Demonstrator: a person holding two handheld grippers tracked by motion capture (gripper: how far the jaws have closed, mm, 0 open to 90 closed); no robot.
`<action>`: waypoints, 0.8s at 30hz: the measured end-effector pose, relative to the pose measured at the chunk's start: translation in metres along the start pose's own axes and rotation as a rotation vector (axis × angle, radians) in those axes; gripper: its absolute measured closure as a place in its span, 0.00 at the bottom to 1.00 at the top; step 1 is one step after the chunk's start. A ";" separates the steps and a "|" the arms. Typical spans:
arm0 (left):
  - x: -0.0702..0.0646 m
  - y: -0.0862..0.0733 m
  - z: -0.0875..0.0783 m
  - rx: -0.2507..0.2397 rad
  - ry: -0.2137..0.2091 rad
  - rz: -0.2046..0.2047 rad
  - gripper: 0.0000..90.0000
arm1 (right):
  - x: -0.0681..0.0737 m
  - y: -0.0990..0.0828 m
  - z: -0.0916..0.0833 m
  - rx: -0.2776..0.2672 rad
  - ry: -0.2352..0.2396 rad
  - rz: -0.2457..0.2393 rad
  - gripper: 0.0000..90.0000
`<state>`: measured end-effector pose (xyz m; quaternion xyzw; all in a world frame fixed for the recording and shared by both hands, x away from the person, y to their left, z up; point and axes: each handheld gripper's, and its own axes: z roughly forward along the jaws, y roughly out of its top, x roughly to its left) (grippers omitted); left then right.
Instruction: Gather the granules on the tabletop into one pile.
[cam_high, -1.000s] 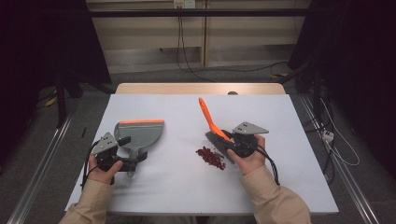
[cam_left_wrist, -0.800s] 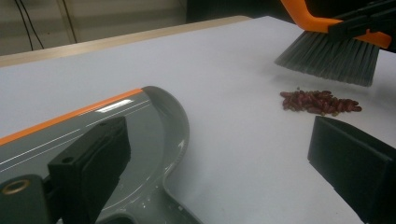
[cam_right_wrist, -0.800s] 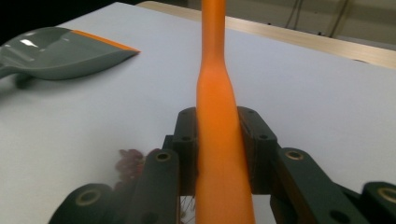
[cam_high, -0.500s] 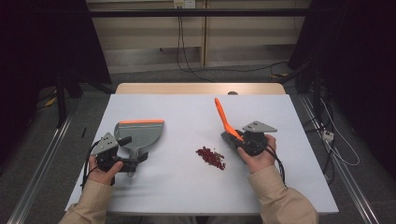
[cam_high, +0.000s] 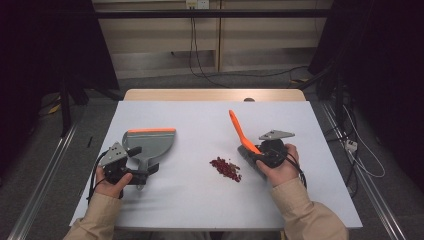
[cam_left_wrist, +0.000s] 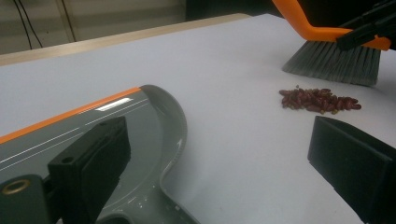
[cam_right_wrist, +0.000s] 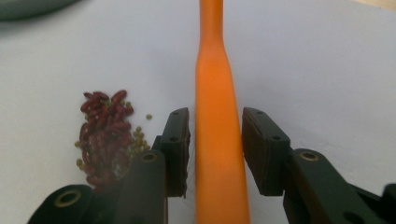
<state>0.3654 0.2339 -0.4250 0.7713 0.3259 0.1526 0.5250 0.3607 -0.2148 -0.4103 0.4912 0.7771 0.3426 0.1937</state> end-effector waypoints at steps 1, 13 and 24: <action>0.000 0.000 0.000 0.001 0.002 0.002 0.06 | 0.000 0.000 0.000 0.014 -0.001 -0.001 0.70; -0.002 0.002 -0.001 -0.003 0.006 0.014 0.06 | 0.019 -0.003 0.005 0.047 -0.017 0.093 0.79; -0.003 0.003 0.000 -0.002 0.001 0.017 0.06 | 0.037 -0.003 0.010 0.012 -0.083 0.115 0.79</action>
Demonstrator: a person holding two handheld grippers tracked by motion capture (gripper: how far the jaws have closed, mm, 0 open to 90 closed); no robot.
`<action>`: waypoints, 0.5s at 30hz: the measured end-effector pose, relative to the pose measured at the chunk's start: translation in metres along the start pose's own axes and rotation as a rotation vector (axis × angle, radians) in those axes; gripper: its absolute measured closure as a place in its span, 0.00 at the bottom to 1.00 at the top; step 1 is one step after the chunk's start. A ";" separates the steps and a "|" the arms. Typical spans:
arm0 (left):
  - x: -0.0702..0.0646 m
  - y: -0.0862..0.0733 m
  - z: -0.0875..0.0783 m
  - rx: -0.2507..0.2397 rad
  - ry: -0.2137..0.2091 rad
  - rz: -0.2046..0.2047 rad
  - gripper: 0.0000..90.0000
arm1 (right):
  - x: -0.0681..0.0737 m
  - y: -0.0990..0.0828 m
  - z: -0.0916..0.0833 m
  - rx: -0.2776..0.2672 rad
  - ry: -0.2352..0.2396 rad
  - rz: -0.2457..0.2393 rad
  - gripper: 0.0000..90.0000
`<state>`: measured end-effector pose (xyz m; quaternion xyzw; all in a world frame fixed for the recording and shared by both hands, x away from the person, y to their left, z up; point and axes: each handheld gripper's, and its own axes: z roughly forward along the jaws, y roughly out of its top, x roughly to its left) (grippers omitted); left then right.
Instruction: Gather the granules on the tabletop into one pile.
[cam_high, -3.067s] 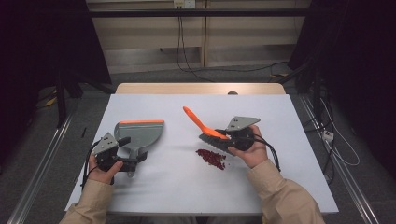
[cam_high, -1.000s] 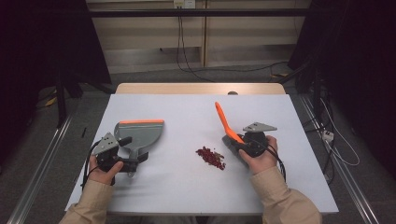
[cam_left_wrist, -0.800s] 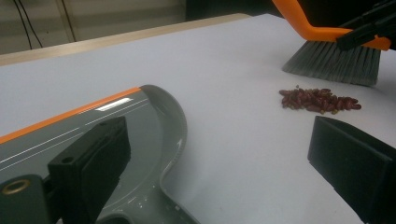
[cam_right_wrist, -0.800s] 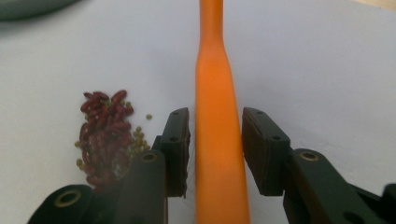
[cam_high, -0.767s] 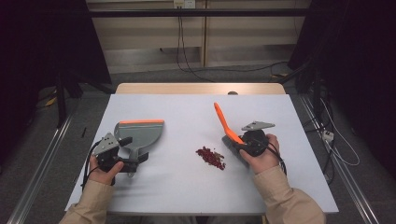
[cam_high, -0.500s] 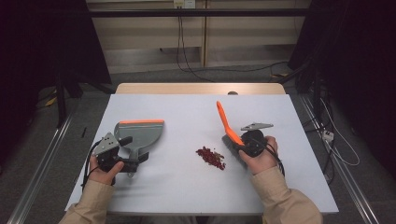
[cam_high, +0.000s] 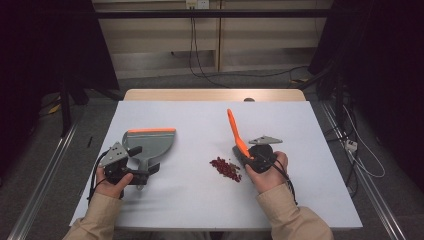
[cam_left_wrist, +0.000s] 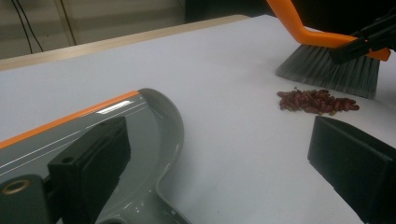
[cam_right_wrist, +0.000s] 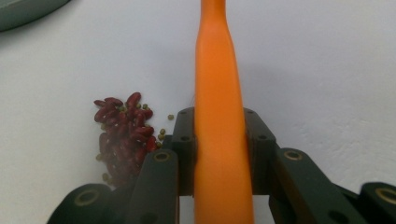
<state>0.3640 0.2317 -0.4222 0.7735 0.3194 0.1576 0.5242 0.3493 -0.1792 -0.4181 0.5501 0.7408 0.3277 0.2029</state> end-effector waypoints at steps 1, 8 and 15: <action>0.000 0.000 0.000 0.001 0.000 0.001 0.06 | 0.001 0.000 0.000 -0.001 -0.001 0.002 0.79; -0.001 0.000 0.001 0.001 0.002 -0.001 0.06 | 0.011 0.002 0.004 -0.010 -0.006 0.004 0.79; 0.000 0.000 0.001 0.001 0.002 -0.002 0.06 | 0.020 0.004 0.009 -0.027 0.010 0.008 0.79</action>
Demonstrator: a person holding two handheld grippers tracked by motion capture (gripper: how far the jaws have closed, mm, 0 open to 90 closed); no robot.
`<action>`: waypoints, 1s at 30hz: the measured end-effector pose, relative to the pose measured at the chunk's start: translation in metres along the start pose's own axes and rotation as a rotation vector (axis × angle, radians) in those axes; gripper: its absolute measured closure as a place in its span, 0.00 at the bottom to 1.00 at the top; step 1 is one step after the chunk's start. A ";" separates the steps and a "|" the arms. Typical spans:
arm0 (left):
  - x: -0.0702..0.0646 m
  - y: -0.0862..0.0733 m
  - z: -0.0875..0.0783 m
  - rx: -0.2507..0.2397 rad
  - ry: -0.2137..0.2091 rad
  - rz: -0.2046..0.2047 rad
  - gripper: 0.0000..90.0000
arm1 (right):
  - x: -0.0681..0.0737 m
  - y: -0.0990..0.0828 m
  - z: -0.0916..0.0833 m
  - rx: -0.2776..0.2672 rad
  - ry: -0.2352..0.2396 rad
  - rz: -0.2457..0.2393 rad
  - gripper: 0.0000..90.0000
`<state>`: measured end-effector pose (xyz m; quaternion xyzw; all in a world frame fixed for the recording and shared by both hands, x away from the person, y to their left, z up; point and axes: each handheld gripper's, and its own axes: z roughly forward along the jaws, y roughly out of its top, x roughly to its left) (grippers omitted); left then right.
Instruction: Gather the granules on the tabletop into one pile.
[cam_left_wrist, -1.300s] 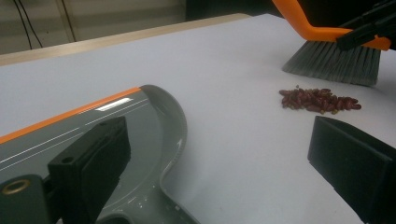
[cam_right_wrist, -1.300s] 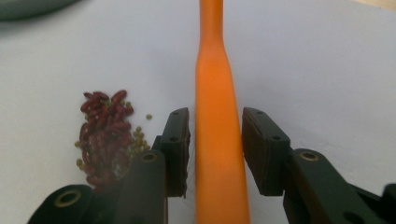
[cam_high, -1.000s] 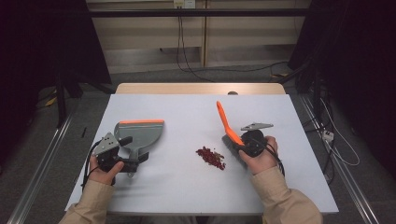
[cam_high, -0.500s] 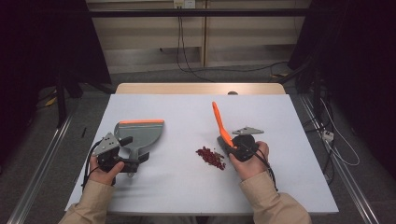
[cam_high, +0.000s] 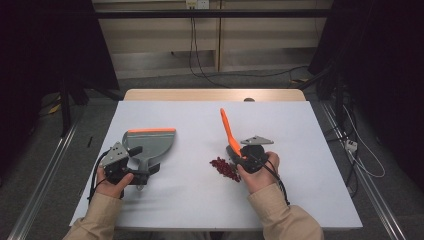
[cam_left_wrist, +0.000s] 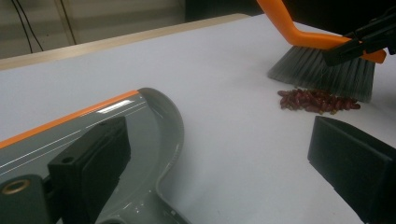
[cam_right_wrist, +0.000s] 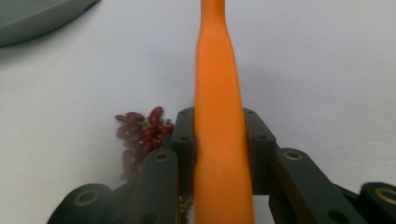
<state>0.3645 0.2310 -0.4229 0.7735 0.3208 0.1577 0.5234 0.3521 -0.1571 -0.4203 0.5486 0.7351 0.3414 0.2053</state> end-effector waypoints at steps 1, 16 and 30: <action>0.000 0.000 0.000 0.000 0.000 0.000 0.06 | 0.002 0.001 0.001 0.000 0.004 0.001 0.79; 0.002 -0.001 0.000 0.005 0.003 -0.002 0.06 | 0.008 0.008 0.011 -0.020 0.037 -0.013 0.79; 0.002 -0.002 0.001 0.009 0.002 -0.005 0.06 | 0.006 0.012 0.008 -0.054 0.060 -0.014 0.79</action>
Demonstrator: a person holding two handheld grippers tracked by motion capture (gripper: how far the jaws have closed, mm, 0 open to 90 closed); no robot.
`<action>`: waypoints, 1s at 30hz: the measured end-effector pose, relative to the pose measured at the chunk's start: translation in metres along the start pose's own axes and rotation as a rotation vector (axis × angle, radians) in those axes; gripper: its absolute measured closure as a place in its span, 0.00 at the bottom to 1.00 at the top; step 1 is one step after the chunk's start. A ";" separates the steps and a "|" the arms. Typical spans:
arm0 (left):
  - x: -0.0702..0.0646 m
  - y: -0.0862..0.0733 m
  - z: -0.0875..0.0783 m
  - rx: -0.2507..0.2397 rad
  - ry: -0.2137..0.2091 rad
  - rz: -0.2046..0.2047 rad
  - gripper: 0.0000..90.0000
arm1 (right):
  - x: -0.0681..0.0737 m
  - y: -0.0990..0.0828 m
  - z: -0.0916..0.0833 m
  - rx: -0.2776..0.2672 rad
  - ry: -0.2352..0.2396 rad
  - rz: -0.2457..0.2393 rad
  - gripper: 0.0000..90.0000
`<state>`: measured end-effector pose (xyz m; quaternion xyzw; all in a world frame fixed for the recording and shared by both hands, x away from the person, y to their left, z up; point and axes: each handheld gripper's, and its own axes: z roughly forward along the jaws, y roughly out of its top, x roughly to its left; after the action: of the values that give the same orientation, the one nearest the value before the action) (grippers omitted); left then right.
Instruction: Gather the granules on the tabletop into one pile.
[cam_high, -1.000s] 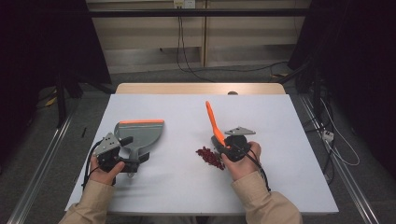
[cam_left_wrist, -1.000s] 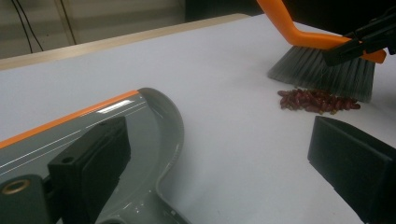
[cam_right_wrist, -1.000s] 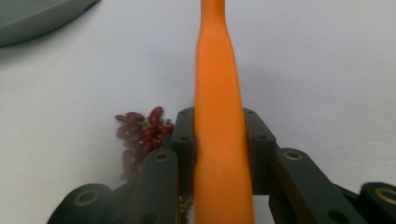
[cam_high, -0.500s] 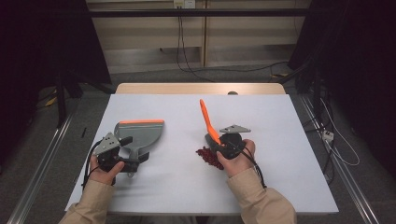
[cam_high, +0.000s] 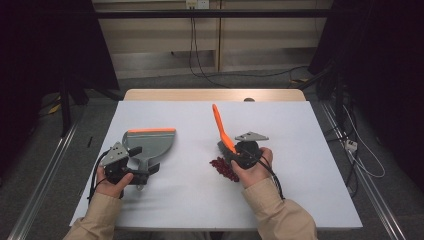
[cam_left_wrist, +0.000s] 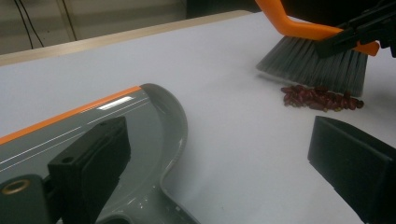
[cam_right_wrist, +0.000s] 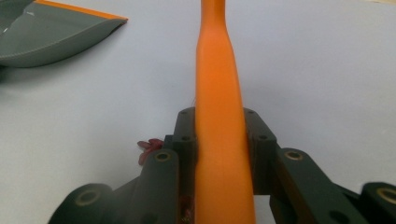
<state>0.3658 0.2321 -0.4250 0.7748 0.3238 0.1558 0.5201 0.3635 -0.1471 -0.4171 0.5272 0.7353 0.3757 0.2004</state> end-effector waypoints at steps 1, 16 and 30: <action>0.000 0.000 0.000 -0.001 -0.001 0.000 0.06 | -0.001 0.000 -0.002 -0.004 0.003 0.001 0.79; 0.000 0.000 0.001 0.006 0.001 0.006 0.06 | -0.005 -0.012 -0.004 0.000 -0.003 -0.004 0.79; 0.000 -0.001 0.001 0.006 -0.001 0.001 0.06 | -0.012 0.000 -0.011 -0.069 0.095 -0.064 0.79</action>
<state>0.3664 0.2318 -0.4259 0.7767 0.3236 0.1549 0.5178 0.3606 -0.1620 -0.4116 0.4777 0.7471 0.4189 0.1951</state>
